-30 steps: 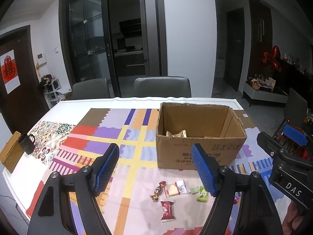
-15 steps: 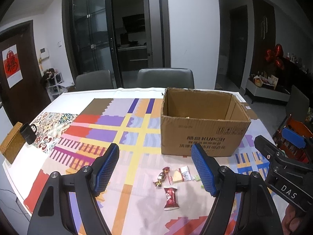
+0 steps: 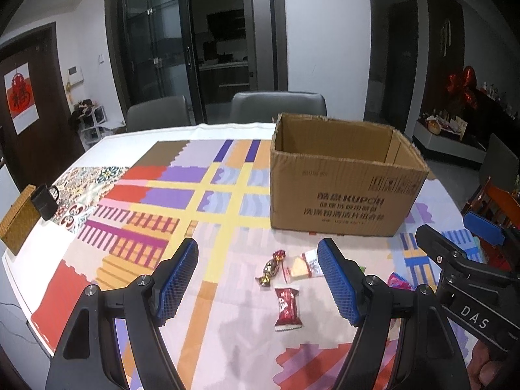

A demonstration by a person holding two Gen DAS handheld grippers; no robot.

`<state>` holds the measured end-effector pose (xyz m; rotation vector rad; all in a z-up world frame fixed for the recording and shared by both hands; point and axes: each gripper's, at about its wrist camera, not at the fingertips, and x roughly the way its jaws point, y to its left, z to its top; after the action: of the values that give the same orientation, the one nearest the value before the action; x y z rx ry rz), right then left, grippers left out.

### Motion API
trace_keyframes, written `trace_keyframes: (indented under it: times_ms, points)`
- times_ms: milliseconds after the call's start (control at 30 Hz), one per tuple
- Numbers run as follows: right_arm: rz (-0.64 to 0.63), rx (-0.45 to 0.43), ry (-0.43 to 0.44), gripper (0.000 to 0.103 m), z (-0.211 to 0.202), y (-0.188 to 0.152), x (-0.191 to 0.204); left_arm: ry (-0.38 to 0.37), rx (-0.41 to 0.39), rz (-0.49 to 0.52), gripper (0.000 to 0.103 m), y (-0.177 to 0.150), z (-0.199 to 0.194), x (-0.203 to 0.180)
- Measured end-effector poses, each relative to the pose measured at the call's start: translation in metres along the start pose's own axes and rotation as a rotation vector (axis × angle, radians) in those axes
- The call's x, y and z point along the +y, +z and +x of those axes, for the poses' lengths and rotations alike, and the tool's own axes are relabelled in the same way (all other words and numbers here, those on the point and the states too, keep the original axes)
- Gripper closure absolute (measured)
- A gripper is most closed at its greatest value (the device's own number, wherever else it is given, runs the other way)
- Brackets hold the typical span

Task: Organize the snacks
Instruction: 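Move both open grippers back from the box toward the remaining snacks, then grasp the red wrapped cake packet with the left gripper while the right grasps the green packet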

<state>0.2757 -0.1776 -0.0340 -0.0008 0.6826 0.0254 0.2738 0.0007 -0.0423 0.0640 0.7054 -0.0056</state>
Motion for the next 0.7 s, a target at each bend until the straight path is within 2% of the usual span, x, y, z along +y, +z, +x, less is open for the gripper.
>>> trace_keyframes:
  times_ms: [700]
  points:
    - [-0.02,0.123,0.012,0.023,0.05,-0.031,0.01,-0.011,0.124,-0.002,0.028,-0.049,0.047,-0.004]
